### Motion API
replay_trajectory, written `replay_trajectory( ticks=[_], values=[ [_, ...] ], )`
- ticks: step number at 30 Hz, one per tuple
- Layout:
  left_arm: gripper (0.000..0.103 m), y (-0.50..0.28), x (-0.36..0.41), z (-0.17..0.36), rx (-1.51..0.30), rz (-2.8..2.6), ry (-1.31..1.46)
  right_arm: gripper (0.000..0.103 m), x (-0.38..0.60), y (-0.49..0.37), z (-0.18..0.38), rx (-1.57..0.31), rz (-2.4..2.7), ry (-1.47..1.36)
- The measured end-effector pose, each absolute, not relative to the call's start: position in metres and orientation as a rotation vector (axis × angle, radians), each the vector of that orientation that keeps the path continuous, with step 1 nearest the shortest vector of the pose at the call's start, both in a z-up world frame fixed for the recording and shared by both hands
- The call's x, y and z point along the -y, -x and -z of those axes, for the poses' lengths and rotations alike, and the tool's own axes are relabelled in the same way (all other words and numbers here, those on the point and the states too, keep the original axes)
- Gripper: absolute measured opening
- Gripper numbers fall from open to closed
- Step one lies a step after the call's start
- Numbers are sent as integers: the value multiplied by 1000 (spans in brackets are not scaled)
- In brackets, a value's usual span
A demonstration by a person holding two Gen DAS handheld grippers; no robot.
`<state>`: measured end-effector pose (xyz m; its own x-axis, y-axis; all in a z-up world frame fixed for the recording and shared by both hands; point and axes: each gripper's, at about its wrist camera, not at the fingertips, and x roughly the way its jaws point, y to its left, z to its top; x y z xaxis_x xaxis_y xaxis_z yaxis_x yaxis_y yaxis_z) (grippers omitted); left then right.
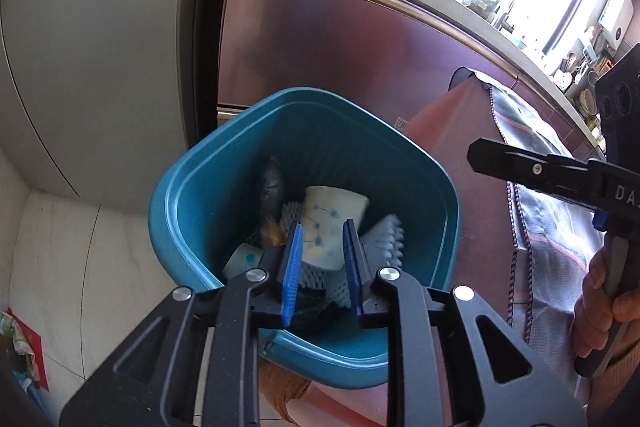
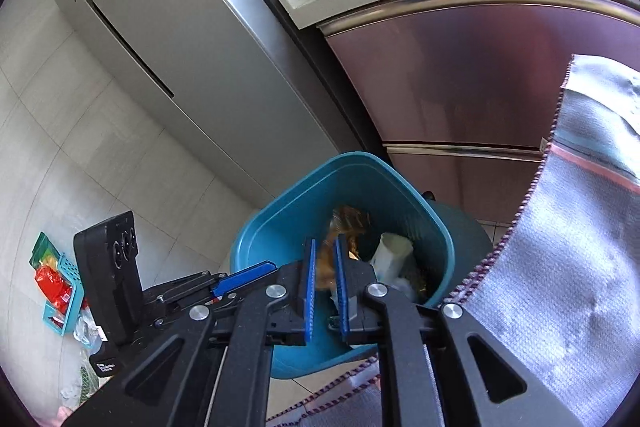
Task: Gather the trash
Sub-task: 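Return both tools from the bin to the tissues on the cloth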
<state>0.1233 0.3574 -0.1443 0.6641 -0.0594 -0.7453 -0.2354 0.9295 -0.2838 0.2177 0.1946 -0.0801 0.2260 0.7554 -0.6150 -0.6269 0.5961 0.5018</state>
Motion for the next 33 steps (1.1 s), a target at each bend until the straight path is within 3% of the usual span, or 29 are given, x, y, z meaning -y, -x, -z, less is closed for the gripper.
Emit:
replay_trajectory(
  ticks=[9, 17, 26, 33],
  values=[
    [20, -110, -341, 128, -769, -58, 363, 13, -174, -205, 72, -909, -976, -177],
    [29, -81, -315, 91, -666, 40, 324, 29, -140, -173, 51, -821, -984, -157],
    [37, -67, -250, 62, -598, 228, 279, 41, -68, -139, 27, -705, -892, -159],
    [39, -74, -189, 60, -619, 377, 280, 42, 11, -115, 30, -681, -726, -182]
  ],
)
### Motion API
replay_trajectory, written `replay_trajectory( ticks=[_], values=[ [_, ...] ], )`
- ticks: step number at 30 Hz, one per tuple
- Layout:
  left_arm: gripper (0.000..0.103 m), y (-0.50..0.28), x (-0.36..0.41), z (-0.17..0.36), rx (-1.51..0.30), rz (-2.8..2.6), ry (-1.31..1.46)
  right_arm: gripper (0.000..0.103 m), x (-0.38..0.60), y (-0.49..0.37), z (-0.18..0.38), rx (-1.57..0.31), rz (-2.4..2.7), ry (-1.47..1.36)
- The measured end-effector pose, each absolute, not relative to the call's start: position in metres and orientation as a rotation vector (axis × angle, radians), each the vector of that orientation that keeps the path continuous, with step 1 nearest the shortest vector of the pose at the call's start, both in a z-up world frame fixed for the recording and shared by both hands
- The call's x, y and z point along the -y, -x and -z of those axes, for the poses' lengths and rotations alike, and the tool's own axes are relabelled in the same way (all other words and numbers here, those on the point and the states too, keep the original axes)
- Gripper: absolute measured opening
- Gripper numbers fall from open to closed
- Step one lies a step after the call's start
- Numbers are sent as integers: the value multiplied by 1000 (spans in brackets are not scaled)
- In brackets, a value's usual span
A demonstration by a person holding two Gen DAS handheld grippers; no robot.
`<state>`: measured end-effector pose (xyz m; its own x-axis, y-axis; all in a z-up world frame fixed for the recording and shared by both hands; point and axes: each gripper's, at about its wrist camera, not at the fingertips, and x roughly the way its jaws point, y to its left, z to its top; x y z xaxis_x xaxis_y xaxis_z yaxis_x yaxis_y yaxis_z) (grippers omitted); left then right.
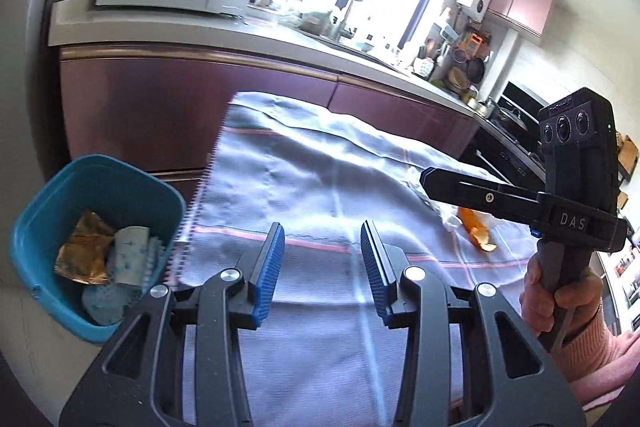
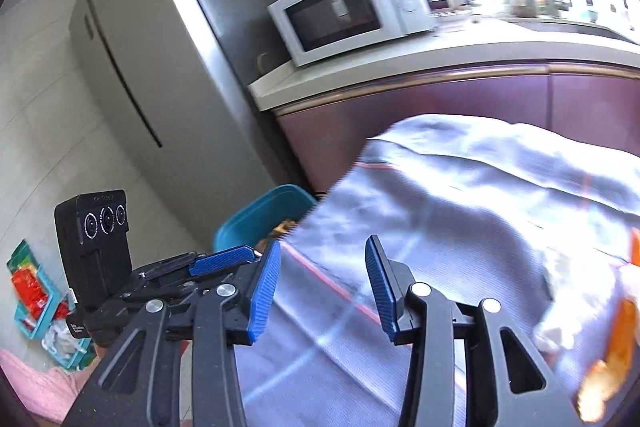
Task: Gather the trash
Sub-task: 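Return both tools from the bin to the tissues on the cloth, then grasp a white tissue with the left gripper while the right grasps another tissue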
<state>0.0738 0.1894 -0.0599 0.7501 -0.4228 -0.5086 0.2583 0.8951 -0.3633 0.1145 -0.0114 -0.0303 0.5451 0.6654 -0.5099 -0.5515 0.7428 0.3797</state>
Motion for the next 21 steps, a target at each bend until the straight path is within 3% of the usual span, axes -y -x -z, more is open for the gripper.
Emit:
replay_trajectory(
  ticks=[21],
  values=[
    [39, -114, -19, 74, -762, 634, 122, 43, 218, -102, 62, -650, -235, -325]
  ],
)
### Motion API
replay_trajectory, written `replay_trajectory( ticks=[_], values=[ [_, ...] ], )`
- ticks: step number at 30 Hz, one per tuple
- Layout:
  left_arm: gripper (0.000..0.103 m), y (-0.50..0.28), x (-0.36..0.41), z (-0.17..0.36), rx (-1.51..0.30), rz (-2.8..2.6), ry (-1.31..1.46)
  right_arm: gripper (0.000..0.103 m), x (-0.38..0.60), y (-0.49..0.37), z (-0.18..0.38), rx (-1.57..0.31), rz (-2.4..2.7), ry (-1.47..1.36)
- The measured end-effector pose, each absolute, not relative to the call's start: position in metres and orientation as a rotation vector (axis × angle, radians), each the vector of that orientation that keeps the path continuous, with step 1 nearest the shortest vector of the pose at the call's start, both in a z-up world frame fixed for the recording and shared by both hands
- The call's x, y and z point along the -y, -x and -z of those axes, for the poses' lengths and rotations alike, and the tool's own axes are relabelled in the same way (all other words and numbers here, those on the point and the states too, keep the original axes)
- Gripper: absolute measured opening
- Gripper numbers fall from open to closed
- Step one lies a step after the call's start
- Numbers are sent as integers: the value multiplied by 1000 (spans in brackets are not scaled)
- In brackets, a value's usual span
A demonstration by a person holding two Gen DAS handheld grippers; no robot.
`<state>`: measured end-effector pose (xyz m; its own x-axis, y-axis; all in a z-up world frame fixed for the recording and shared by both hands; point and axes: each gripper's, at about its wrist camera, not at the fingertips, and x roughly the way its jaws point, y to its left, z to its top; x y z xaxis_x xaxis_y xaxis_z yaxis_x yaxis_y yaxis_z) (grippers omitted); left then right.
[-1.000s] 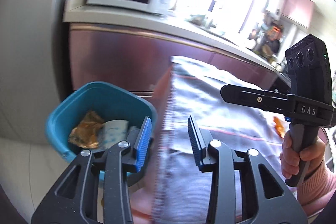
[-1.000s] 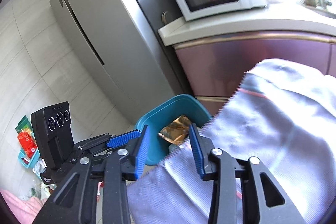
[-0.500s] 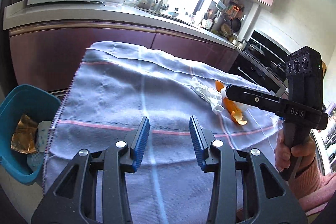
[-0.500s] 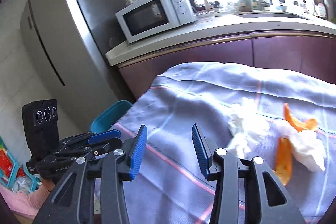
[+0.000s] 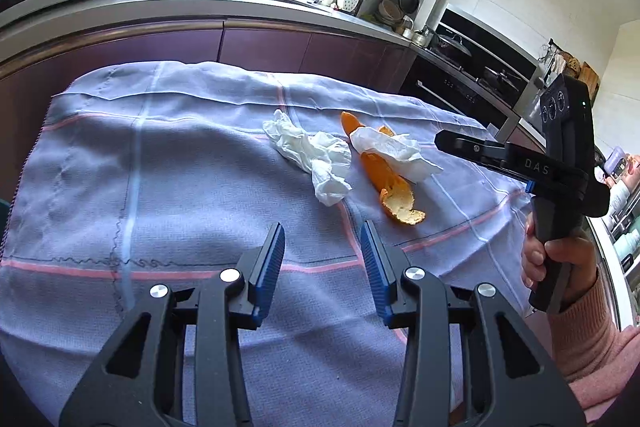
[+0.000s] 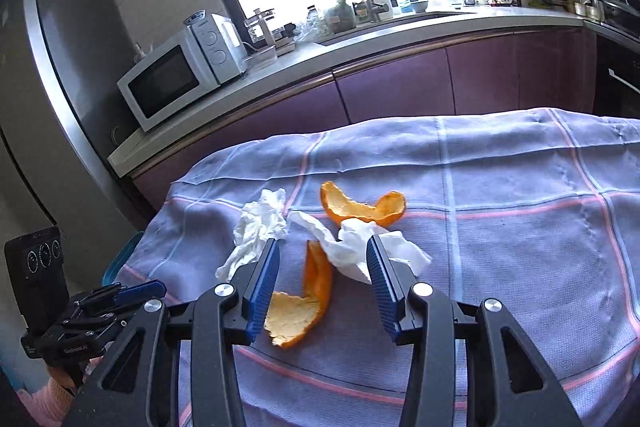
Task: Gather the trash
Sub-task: 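Grasp a white tissue with the left gripper while the right grasps another tissue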
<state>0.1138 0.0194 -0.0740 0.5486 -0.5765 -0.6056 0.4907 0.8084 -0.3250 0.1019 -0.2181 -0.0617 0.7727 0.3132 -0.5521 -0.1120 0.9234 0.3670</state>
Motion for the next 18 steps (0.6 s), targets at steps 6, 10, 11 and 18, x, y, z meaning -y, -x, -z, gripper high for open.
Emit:
replay_trajectory(
  ticks=[6, 10, 11, 18],
  values=[
    [39, -146, -2, 81, -813, 598, 126, 53, 233, -112, 77, -689, -216, -354],
    [39, -163, 9, 83, -831, 580, 112, 54, 238, -117, 85, -708, -216, -381],
    [39, -166, 12, 82, -831, 577, 106, 54, 239, -118, 86, -710, -218, -388],
    [40, -189, 31, 81, -854, 561, 64, 55, 242, -126, 92, -729, -240, -419]
  ],
)
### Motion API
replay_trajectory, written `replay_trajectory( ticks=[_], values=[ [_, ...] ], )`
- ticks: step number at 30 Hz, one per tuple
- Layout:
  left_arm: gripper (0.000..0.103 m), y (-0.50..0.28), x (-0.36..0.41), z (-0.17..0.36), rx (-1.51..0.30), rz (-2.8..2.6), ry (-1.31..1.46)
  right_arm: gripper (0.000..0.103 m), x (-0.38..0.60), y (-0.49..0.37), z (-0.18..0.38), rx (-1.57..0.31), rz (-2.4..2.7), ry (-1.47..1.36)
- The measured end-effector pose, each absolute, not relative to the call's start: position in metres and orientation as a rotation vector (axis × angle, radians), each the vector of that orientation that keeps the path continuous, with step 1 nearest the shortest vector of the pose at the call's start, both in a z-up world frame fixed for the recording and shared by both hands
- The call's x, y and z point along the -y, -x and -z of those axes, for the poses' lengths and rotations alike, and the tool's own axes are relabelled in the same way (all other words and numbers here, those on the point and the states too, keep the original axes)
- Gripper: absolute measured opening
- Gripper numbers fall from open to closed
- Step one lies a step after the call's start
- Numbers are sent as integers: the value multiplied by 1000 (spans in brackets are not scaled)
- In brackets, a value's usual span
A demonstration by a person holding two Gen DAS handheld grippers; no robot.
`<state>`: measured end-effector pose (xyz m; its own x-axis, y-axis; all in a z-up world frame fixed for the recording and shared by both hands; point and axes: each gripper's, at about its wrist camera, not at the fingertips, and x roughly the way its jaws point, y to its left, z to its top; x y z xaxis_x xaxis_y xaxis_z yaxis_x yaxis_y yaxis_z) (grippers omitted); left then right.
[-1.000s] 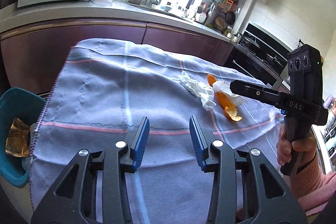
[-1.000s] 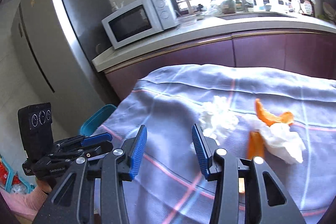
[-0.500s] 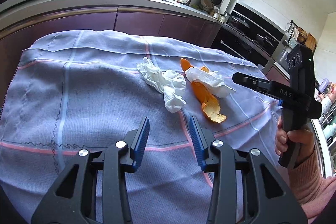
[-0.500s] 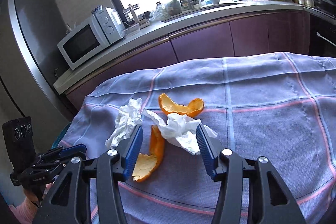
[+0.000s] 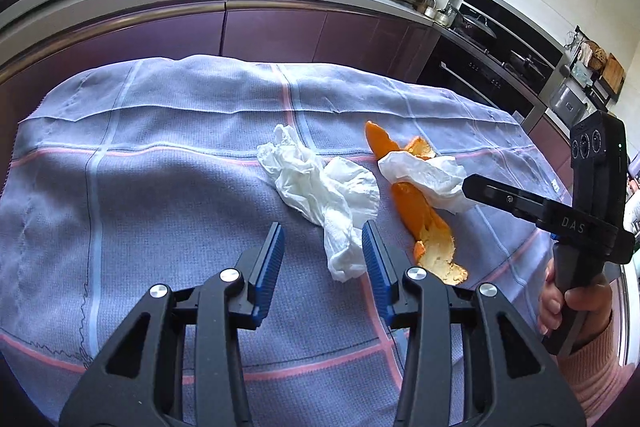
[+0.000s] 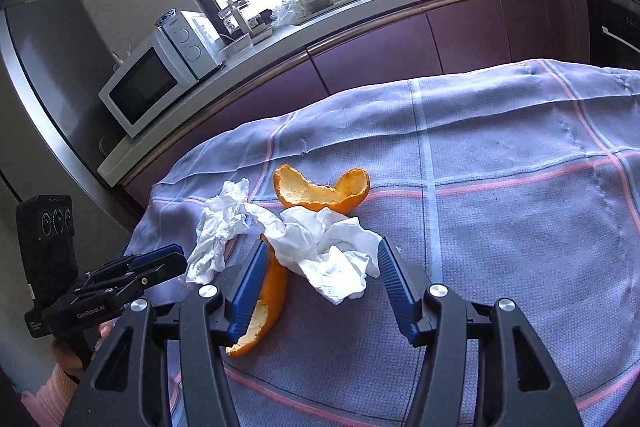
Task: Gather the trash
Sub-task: 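Grasp a white tissue with the left gripper while the right grasps another tissue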
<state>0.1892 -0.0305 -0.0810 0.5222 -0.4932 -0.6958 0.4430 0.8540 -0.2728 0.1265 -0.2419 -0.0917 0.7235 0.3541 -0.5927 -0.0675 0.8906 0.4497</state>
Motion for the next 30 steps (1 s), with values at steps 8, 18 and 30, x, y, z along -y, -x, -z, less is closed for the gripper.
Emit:
replay_trajectory(
  ticks=[8, 18, 30],
  values=[
    [41, -213, 49, 87, -899, 542, 25, 49, 241, -134, 97, -747, -265, -434],
    [19, -216, 57, 97, -937, 561, 29, 12, 246, -127, 95, -734, -286, -443],
    [11, -195, 36, 82, -883, 578, 84, 8, 242, -116, 76, -672, -314, -428]
  ],
)
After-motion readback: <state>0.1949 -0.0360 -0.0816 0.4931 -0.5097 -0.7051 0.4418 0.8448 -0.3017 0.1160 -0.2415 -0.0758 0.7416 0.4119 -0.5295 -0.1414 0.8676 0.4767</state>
